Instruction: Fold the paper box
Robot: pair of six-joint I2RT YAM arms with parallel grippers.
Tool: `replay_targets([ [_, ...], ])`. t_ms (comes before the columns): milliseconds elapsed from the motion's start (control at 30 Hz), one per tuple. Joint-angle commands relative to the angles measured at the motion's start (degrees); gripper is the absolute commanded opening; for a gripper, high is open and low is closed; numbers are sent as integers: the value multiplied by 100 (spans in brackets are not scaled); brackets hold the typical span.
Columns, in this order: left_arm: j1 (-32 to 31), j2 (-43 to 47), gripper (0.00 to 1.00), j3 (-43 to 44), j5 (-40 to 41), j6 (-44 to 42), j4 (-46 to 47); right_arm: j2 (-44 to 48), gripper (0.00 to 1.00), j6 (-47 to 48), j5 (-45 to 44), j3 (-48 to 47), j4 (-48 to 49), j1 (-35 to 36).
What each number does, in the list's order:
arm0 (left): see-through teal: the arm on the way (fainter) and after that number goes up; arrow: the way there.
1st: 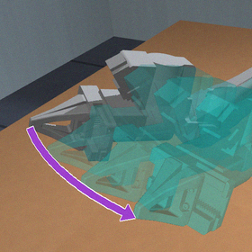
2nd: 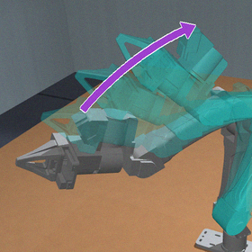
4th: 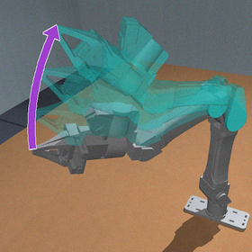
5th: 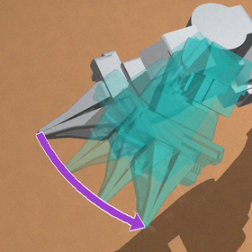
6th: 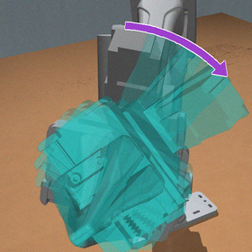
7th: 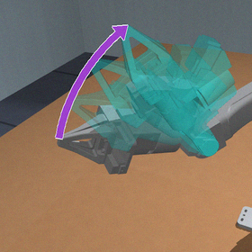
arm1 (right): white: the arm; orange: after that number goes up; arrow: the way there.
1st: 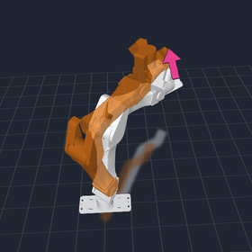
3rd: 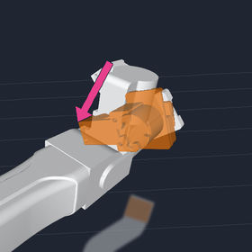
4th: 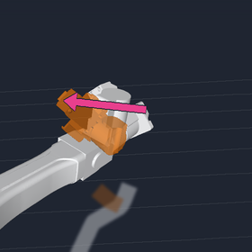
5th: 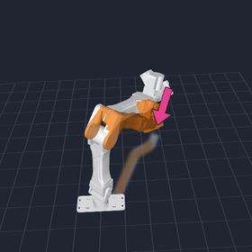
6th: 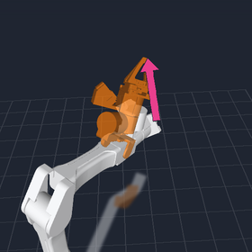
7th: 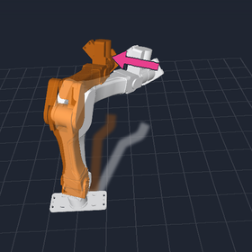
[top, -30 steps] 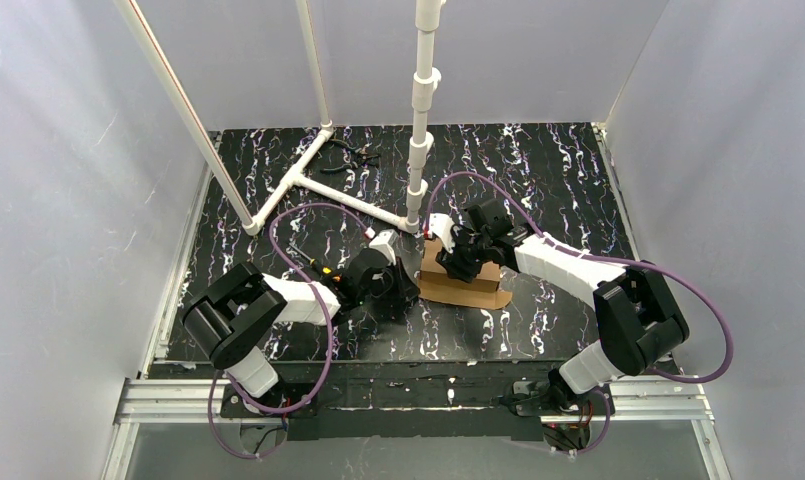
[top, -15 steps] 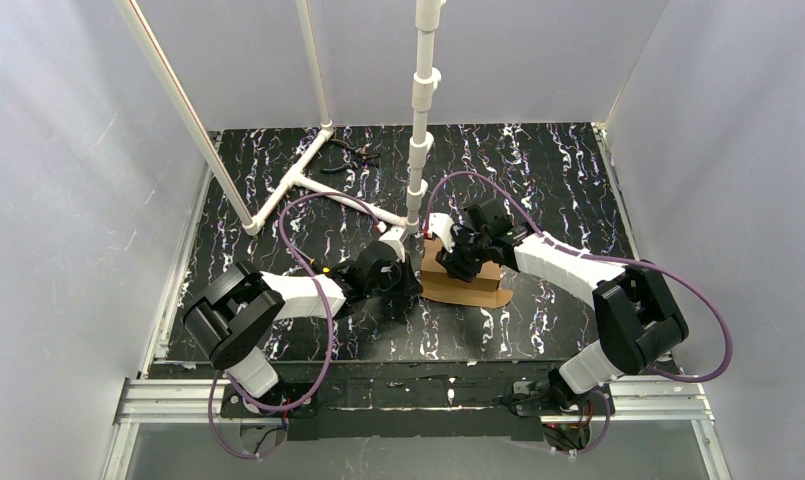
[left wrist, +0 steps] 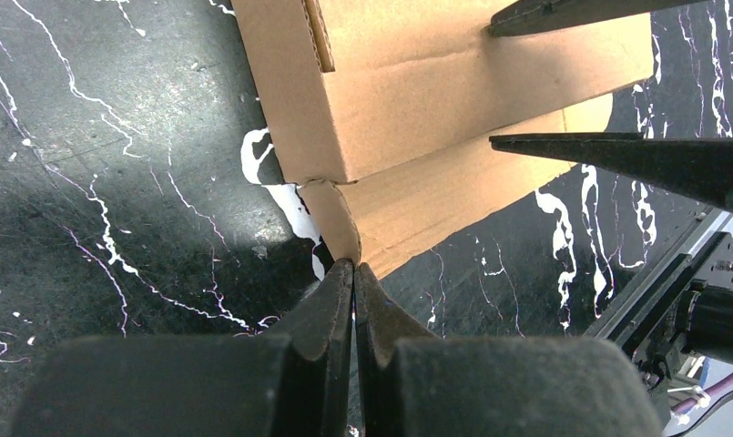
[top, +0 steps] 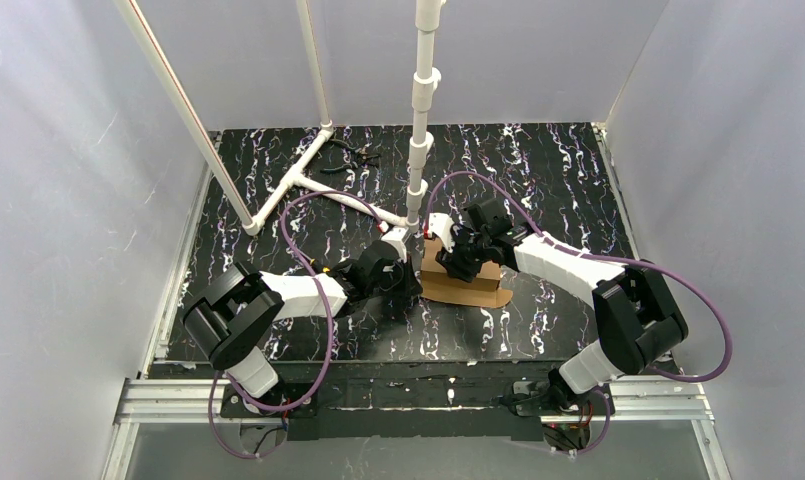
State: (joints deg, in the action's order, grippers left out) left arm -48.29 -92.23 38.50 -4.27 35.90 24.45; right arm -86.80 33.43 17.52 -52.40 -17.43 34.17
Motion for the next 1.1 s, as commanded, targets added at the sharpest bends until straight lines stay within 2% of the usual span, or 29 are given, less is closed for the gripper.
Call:
replay_targets([
  [0,-115,258,0,65,-91,-101,61,-459,49,-91,51,214,-729,71],
  [267,-128,206,0,-42,-1,49,60,-473,49,-91,49,216,-735,72],
  [767,-56,240,0,250,-84,-172,-45,-480,49,-94,46,213,-740,81],
  [1067,-45,329,0,-54,-112,62,16,-513,49,-98,39,204,-753,89],
])
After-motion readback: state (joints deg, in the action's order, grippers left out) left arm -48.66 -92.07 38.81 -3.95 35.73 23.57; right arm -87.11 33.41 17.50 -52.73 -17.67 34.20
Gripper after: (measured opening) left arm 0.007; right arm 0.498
